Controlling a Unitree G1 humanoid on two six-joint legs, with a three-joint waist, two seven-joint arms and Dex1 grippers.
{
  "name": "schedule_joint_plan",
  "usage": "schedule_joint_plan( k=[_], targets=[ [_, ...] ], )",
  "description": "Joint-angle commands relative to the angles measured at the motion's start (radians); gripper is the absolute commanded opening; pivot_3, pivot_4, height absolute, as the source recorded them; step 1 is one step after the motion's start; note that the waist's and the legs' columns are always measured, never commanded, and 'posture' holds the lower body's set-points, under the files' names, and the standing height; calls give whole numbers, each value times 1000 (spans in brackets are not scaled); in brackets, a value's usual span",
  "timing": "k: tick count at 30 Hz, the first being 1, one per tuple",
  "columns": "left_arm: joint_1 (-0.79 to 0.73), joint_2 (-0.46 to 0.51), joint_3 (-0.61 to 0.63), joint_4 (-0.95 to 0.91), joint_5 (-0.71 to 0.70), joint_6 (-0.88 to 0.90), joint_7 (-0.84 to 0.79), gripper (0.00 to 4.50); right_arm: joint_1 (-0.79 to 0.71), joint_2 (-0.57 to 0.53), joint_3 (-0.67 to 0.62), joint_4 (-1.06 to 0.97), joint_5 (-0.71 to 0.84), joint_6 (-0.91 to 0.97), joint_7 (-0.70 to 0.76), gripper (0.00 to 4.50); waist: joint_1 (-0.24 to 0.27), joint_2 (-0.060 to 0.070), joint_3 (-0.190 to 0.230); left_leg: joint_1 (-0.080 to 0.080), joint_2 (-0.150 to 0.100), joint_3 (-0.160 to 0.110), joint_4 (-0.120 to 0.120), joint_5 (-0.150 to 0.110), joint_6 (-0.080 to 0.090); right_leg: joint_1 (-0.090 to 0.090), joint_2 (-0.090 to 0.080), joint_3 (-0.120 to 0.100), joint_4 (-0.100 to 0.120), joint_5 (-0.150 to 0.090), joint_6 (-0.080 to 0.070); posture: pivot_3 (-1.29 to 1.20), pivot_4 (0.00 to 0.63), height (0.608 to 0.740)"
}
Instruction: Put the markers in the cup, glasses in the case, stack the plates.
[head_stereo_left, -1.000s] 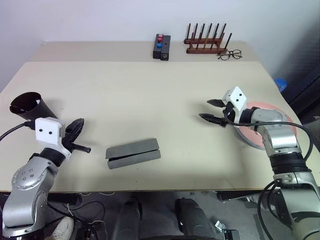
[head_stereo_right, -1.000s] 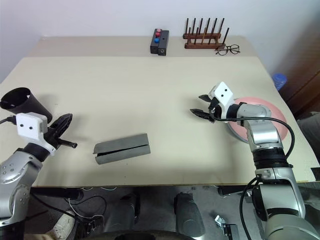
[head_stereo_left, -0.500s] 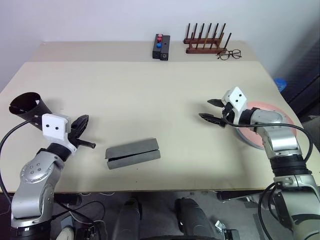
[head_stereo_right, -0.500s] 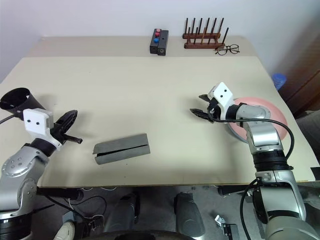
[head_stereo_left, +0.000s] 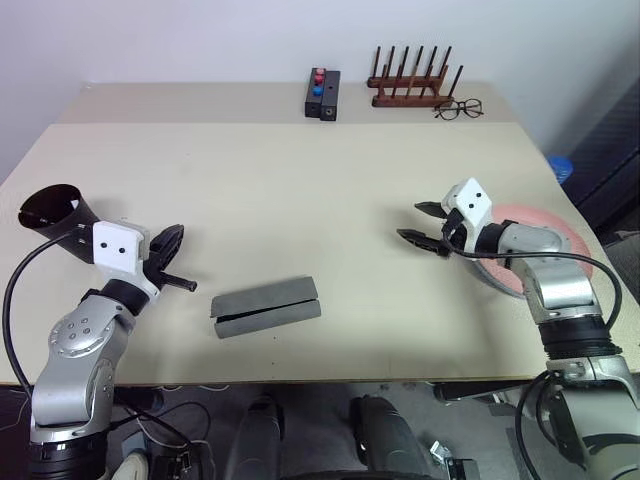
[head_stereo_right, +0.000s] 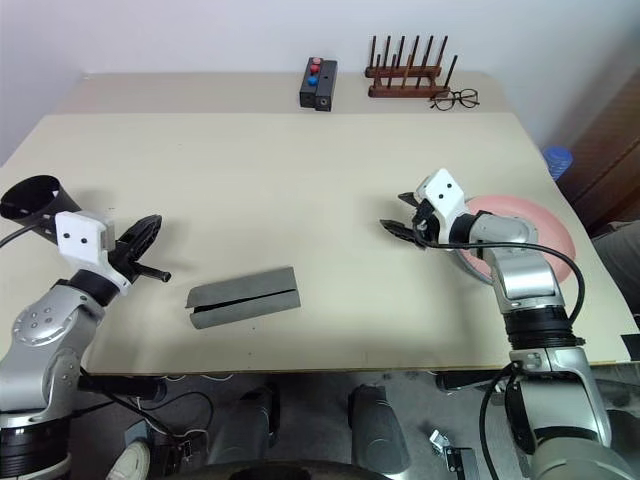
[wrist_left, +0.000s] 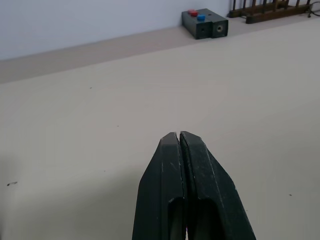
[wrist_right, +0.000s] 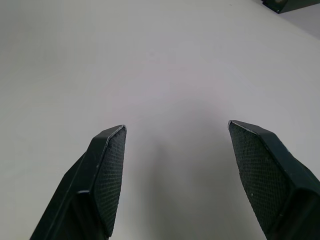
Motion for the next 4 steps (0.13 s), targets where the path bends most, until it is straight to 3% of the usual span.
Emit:
schedule_joint_plan(
  k=[1,4],
  targets=[
    [-3,8,14,-15,6,-15,0,0,-22,5,-13,-30,14,-2,-7,3292,0,0,0,0,0,0,0,0,0,0,0,0,0,0,0,0,150,740],
    [-16,10,8,-11,5,-12,-3,0,-23,0,-19,-18,15,-9,-2,3292,0,0,0,0,0,0,0,0,0,0,0,0,0,0,0,0,150,740]
  ],
)
